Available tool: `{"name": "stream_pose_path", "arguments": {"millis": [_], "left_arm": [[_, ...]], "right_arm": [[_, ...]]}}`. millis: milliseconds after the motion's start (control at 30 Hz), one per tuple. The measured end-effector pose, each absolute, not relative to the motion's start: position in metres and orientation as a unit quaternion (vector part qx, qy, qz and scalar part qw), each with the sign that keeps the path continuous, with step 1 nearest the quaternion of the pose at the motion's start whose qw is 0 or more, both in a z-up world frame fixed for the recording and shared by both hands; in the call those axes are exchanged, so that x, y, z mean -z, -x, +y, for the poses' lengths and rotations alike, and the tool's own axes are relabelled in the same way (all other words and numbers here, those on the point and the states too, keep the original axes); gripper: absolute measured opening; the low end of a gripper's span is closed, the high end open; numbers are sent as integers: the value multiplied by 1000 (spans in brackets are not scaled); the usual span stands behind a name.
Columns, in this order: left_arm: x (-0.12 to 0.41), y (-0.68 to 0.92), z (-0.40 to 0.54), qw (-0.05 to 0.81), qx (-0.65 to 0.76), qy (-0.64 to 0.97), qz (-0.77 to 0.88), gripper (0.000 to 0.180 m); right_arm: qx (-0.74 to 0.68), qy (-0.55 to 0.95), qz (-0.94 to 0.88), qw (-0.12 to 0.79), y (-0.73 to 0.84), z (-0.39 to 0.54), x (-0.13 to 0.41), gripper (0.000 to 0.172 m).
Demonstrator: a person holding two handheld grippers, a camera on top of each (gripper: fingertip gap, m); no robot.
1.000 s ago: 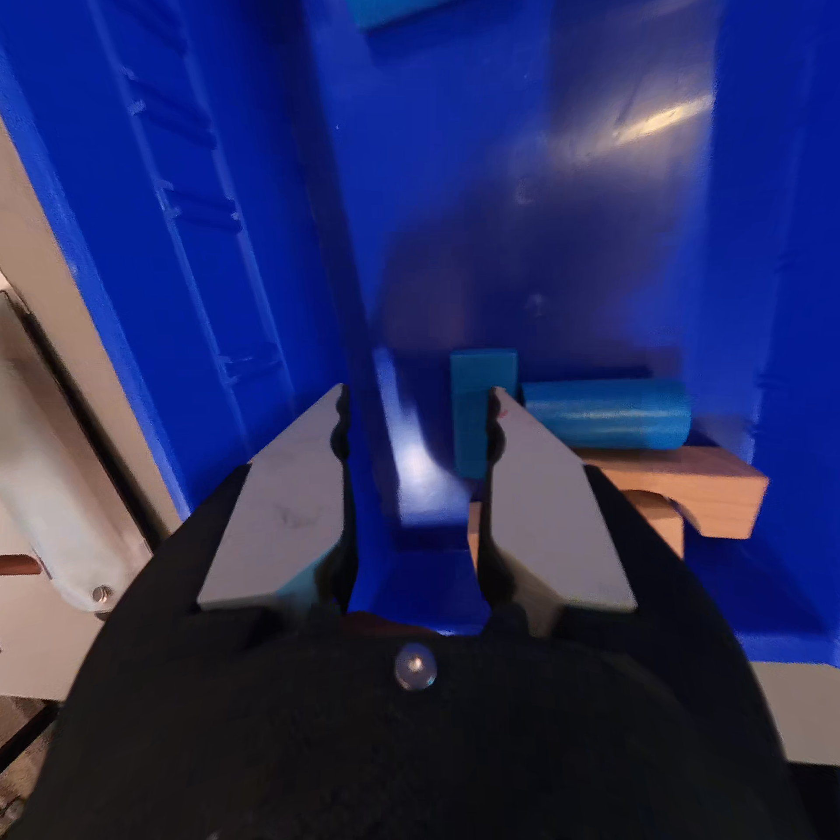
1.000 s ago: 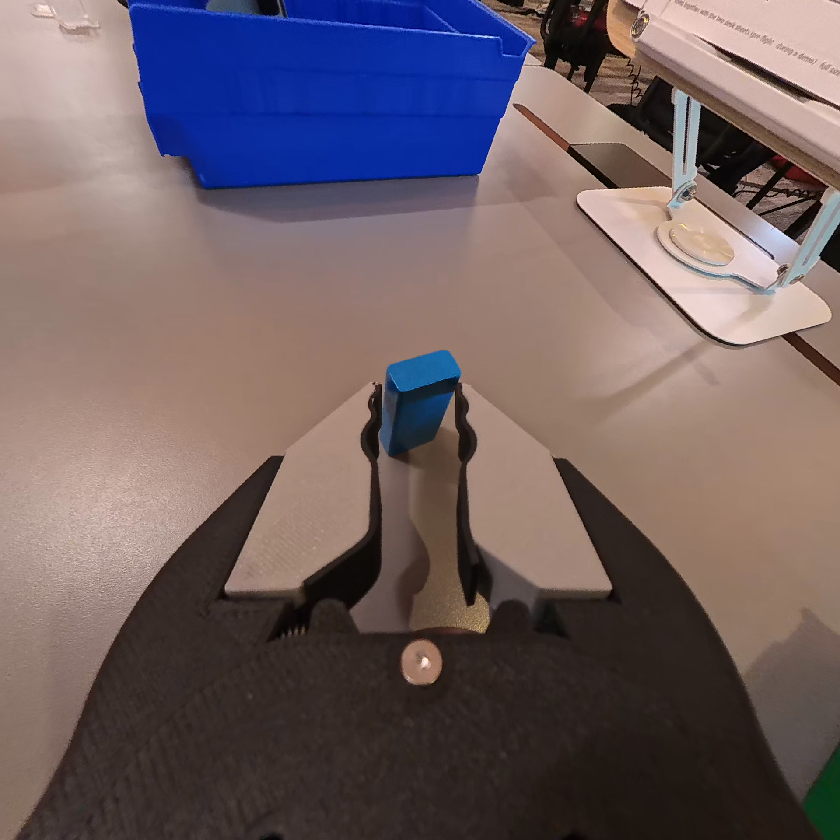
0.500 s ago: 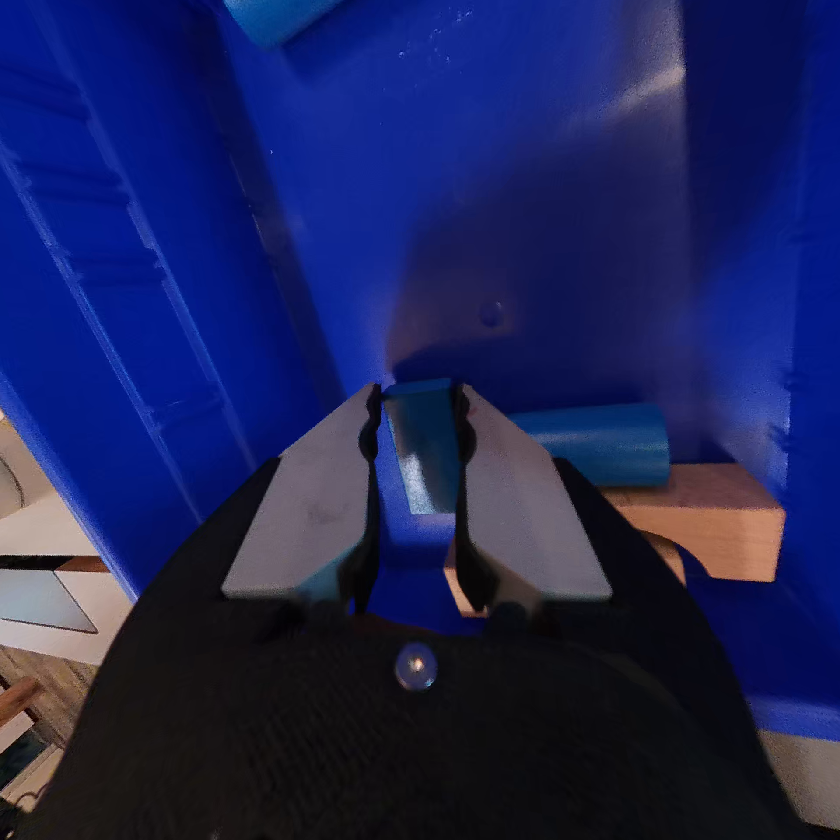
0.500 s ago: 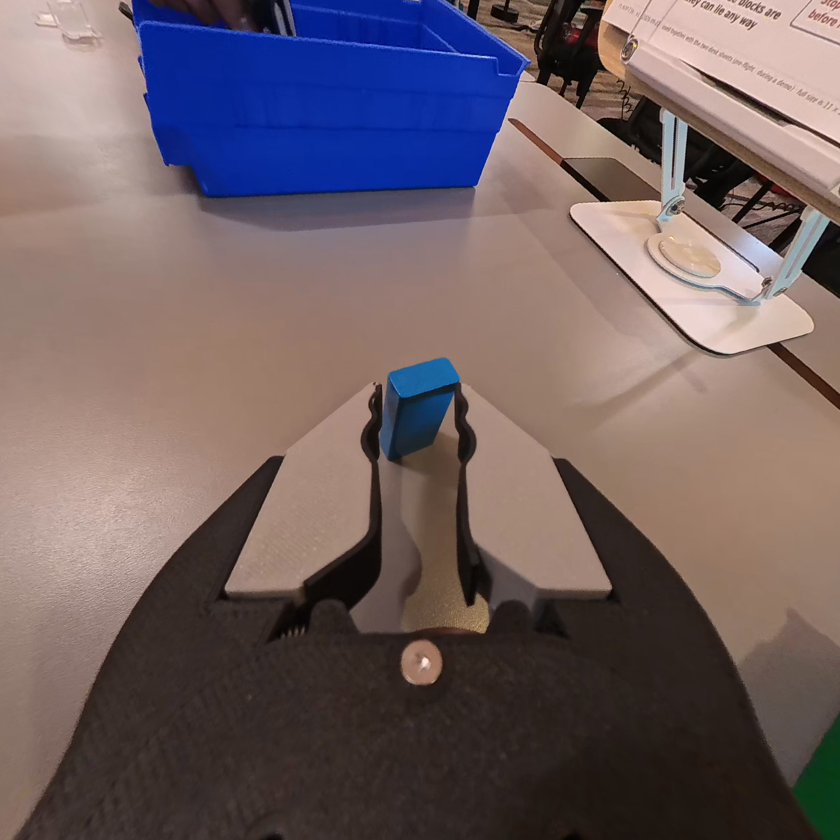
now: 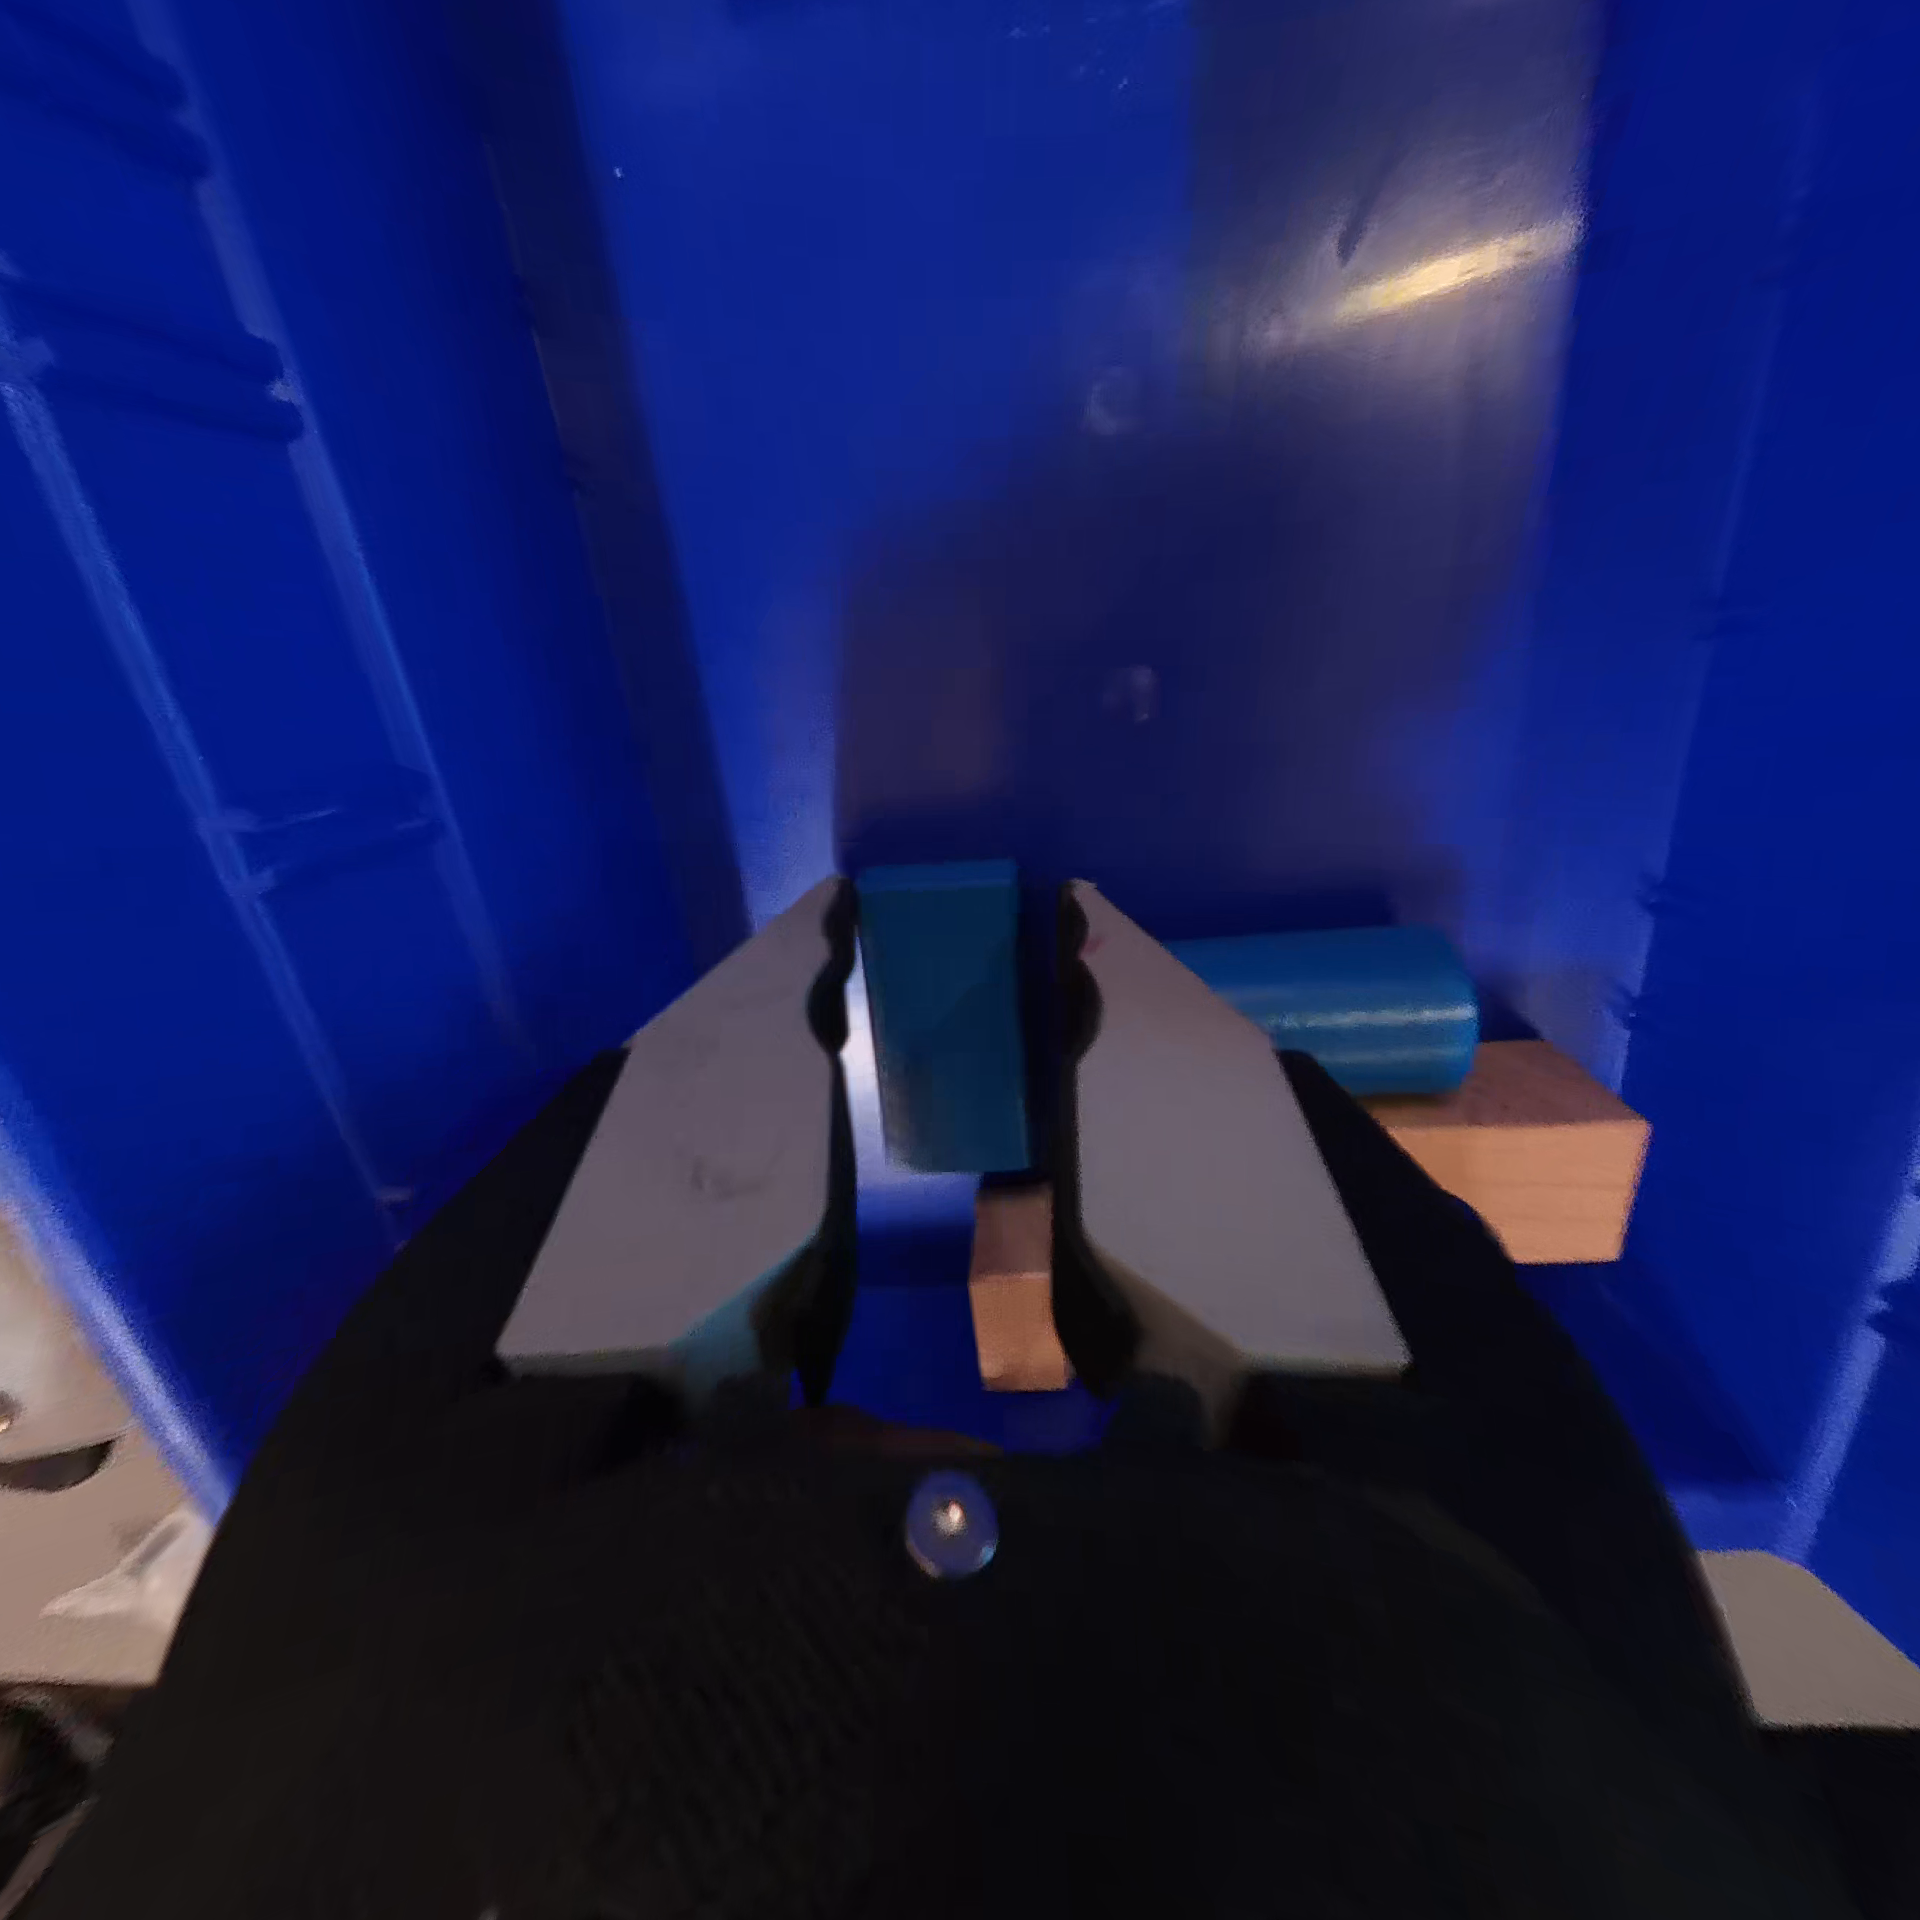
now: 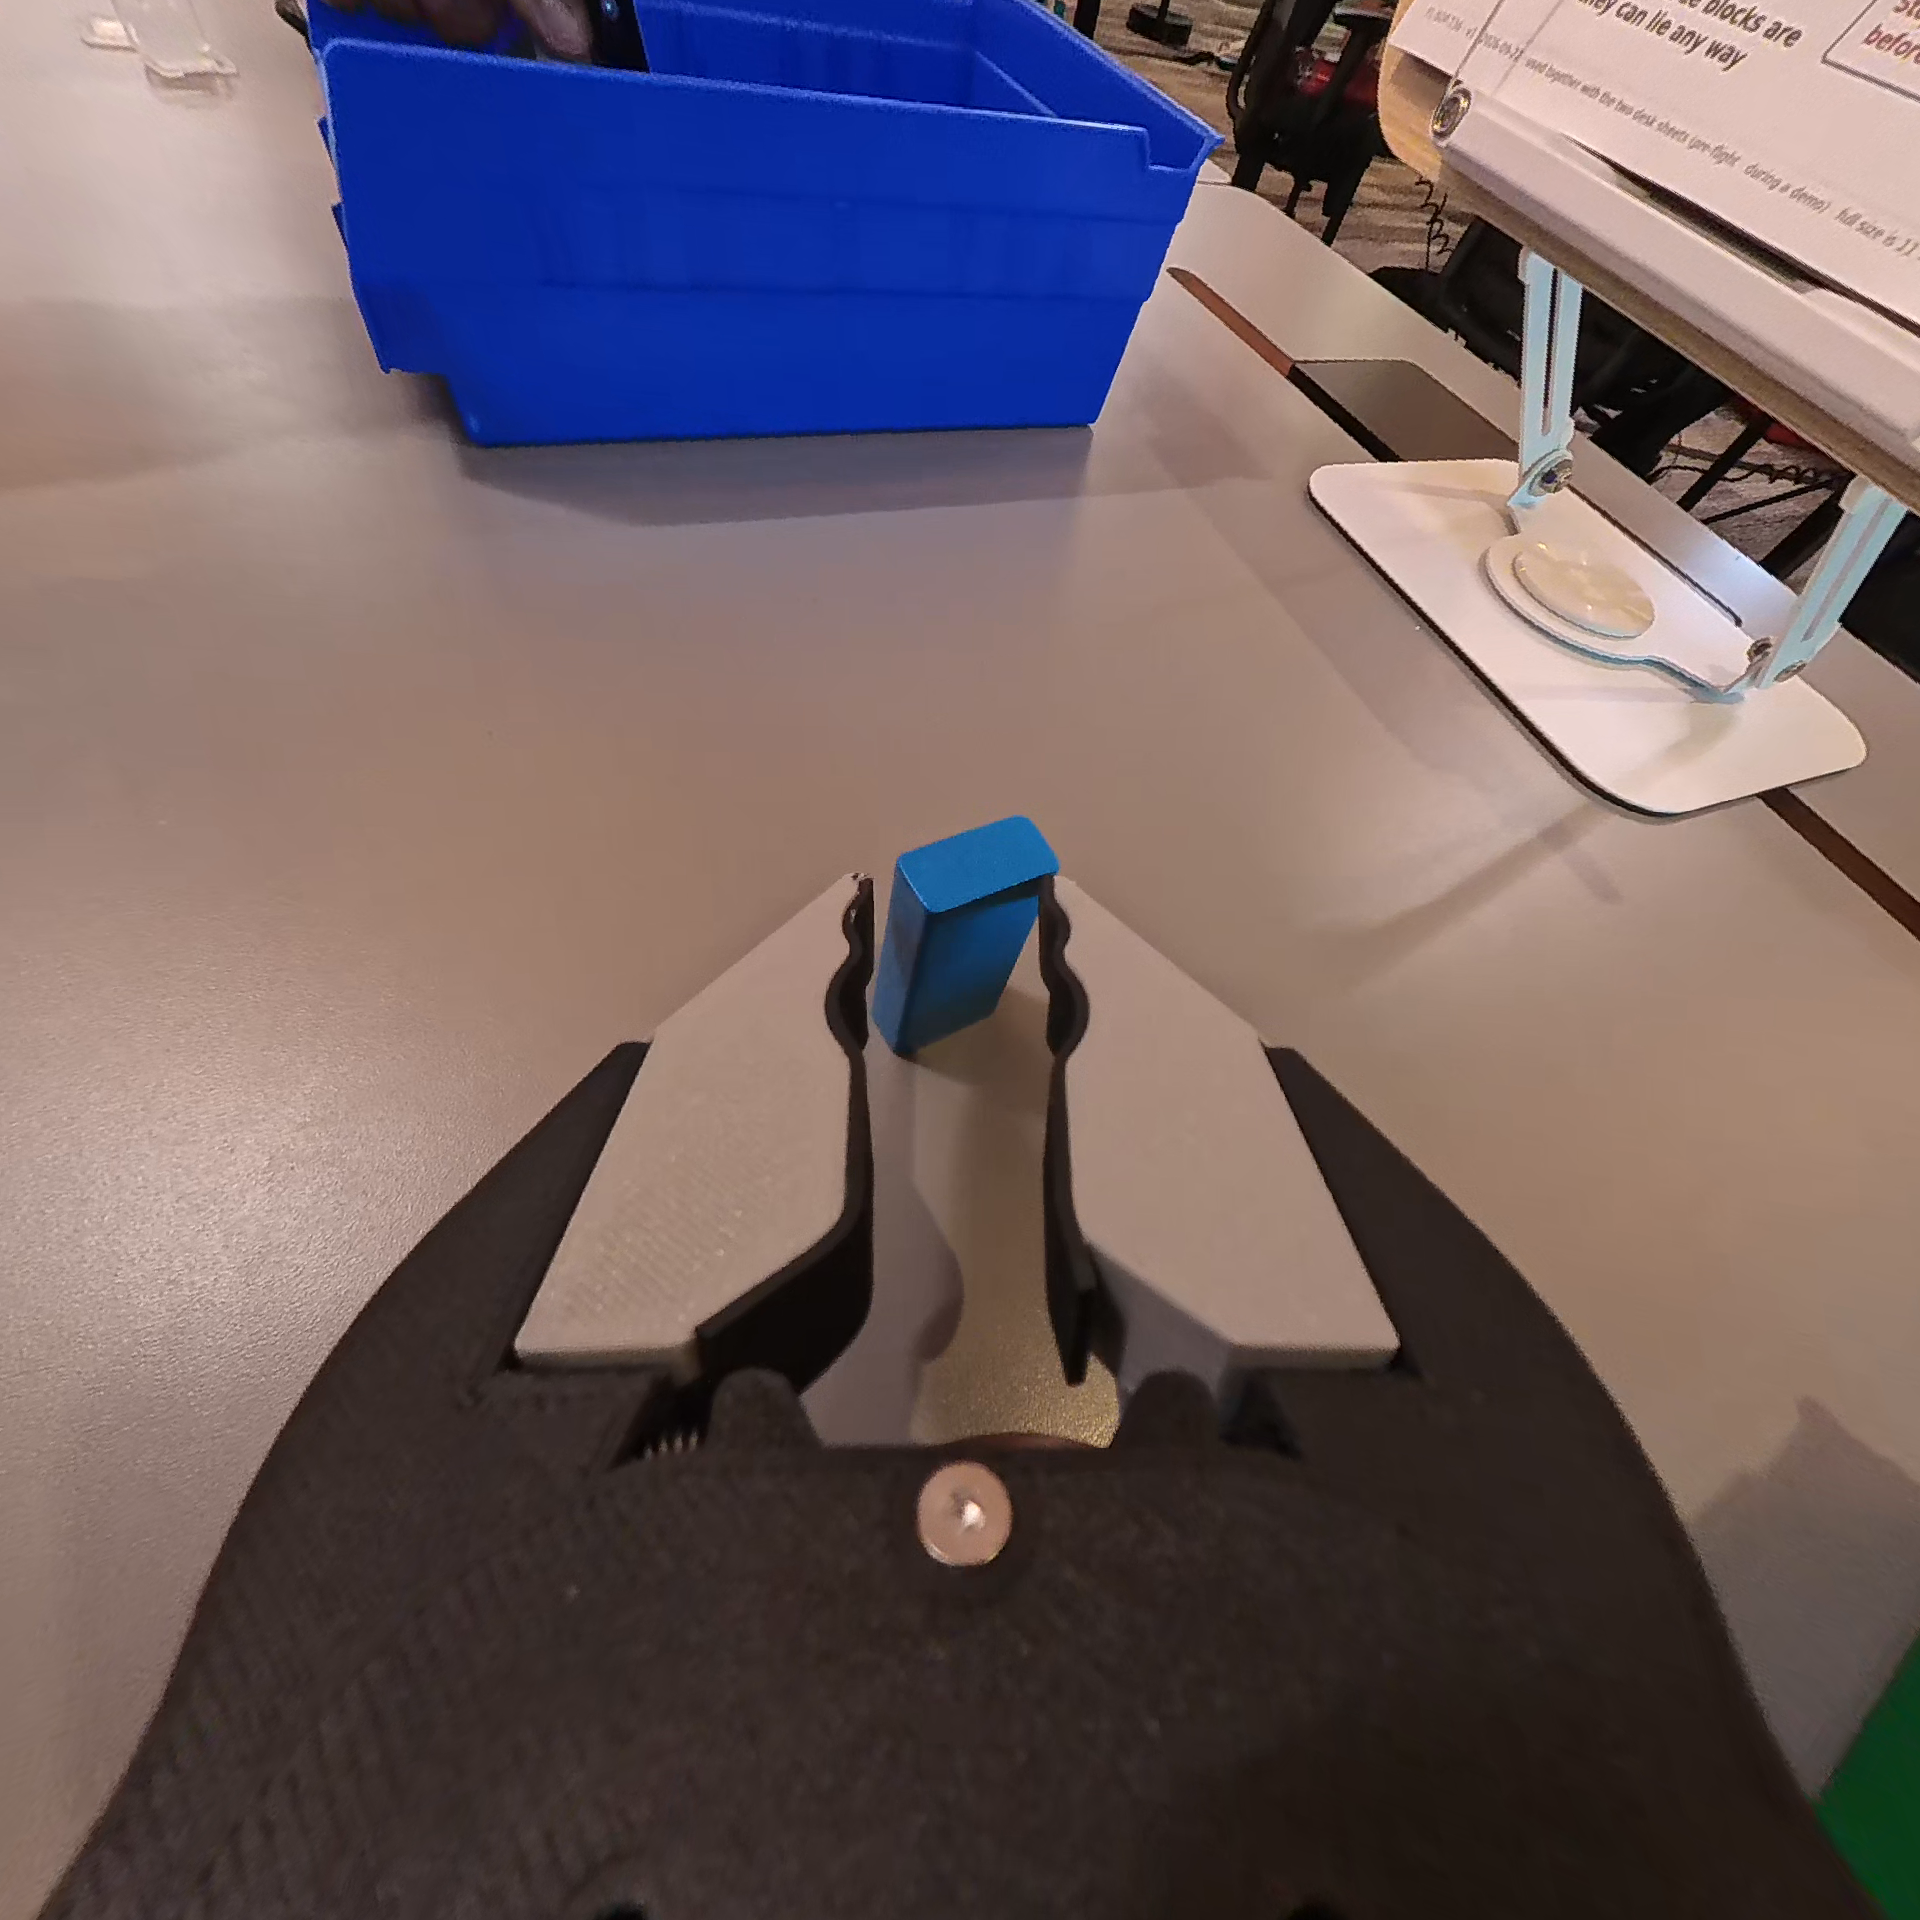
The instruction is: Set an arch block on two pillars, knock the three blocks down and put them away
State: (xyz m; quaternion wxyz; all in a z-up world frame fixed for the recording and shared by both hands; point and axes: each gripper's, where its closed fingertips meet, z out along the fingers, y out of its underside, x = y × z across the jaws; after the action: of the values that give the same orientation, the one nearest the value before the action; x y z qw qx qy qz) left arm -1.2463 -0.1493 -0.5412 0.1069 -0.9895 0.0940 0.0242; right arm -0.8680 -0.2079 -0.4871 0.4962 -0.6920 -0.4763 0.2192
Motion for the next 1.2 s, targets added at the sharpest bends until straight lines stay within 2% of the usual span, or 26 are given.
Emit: {"name": "stream_pose_path", "arguments": {"millis": [33, 333, 500, 633, 833, 1000, 1100, 1200], "left_arm": [[541, 1244, -150, 108, -18, 989, 94, 30], [537, 1245, -145, 122, -34, 979, 161, 30], [509, 1245, -125, 205, -57, 959, 187, 30], [471, 1233, -108, 310, -34, 930, 192, 30], [402, 1186, -107, 454, 87, 861, 213, 30], [334, 1098, -162, 555, 230, 722, 343, 30], [328, 1058, -181, 573, 241, 690, 370, 29], [349, 1017, -193, 554, 274, 686, 385, 29]], "right_arm": [[-219, 693, -476, 496, 868, -208, 487, 28], [-219, 692, -474, 499, 867, -208, 486, 28], [-215, 694, -477, 495, 868, -208, 489, 28], [-213, 696, -478, 492, 868, -207, 491, 28], [-217, 695, -479, 490, 869, -209, 491, 29], [-252, 670, -471, 515, 874, -216, 472, 28], [-269, 670, -452, 523, 868, -213, 464, 29], [-270, 680, -435, 525, 861, -207, 464, 29]]}}
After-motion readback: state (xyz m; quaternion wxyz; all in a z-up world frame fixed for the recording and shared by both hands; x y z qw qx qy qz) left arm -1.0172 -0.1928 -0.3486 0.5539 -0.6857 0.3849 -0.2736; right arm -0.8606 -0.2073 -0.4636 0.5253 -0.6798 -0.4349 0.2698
